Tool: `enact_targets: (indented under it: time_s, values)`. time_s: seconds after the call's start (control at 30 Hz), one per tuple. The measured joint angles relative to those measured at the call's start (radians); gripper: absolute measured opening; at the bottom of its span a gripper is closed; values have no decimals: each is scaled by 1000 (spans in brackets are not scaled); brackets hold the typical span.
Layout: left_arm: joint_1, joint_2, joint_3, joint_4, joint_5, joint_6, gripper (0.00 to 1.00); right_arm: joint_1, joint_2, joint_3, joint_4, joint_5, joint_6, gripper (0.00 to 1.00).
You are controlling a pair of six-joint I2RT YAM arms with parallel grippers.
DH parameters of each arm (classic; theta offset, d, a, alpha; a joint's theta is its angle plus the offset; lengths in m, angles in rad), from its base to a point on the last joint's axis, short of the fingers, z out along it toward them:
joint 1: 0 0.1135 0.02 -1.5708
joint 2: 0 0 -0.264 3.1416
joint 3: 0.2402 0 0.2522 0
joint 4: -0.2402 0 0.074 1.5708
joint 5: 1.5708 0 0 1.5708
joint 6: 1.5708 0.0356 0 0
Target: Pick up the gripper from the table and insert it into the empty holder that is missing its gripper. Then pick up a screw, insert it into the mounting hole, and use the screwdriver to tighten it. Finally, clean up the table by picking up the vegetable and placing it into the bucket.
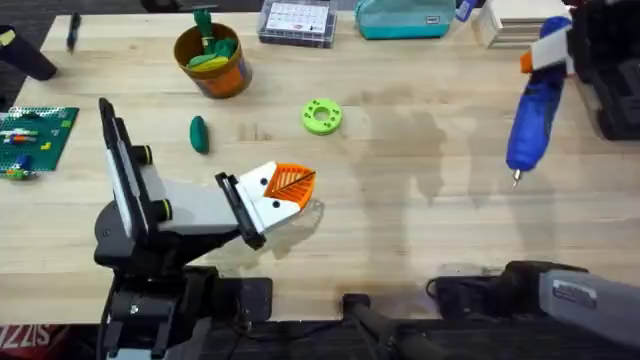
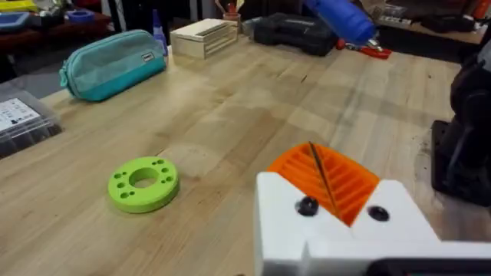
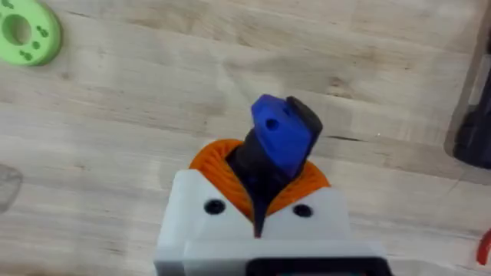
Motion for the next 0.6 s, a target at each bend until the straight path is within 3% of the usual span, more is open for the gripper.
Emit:
enact_targets:
  time_s: [0.23, 0.43, 0.6]
  values:
    - [0, 0, 0, 0, 0, 0, 19, 0, -203, -235, 204, -115, 53, 9]
    - [0, 0, 0, -6, 0, 0, 19, 13, -225, -265, 249, -328, 35, 9]
    - [0, 0, 0, -8, 0, 0, 19, 99, -267, -268, 255, -470, 11, 9]
